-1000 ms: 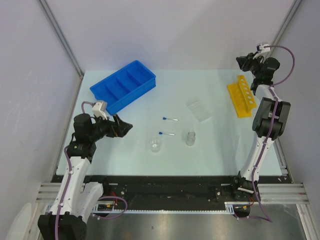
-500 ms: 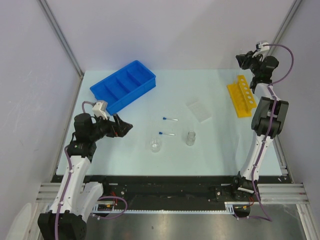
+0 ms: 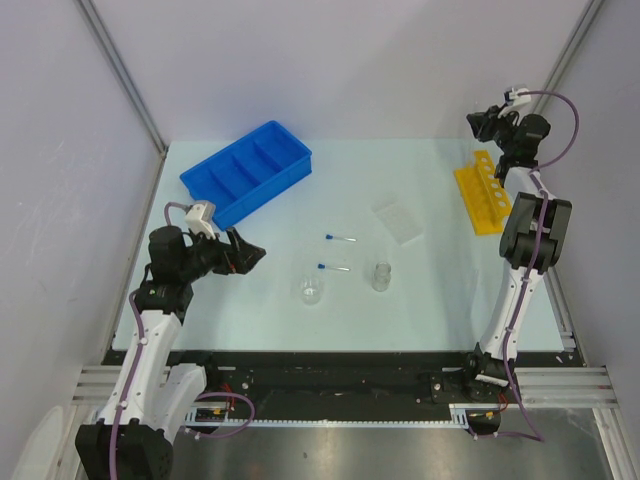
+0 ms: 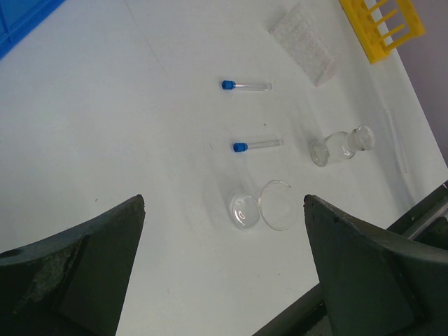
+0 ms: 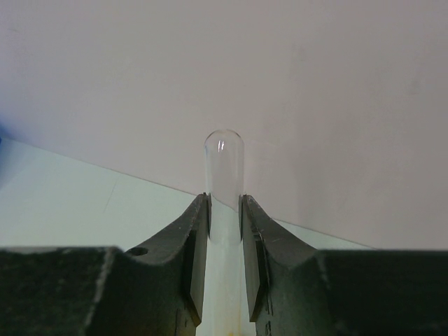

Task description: Organize the chemistry lab equipment

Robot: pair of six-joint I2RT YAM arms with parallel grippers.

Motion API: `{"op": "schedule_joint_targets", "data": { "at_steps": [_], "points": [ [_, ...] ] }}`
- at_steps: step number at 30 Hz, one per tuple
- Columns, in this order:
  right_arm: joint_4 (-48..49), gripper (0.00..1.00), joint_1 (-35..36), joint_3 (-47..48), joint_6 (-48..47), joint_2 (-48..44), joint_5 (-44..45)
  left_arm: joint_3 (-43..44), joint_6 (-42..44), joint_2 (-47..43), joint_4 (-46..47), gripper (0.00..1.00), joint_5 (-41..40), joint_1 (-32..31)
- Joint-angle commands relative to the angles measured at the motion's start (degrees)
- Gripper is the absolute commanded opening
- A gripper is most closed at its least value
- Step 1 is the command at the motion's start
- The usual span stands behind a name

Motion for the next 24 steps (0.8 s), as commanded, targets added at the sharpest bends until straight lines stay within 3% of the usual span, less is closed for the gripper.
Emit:
{"op": "schedule_joint_targets", "data": {
  "at_steps": [1, 24],
  "points": [
    [1.4, 0.28, -0.3, 1.1, -1.2, -0.4, 0.3, 0.1, 0.7, 0.0, 1.8, 1.00, 1.3, 0.4],
    [3.5, 0.32, -1.5, -6.7, -1.3, -4.8, -0.6, 0.1, 0.7, -0.2, 1.7, 1.00, 1.6, 0.5]
  ]
}}
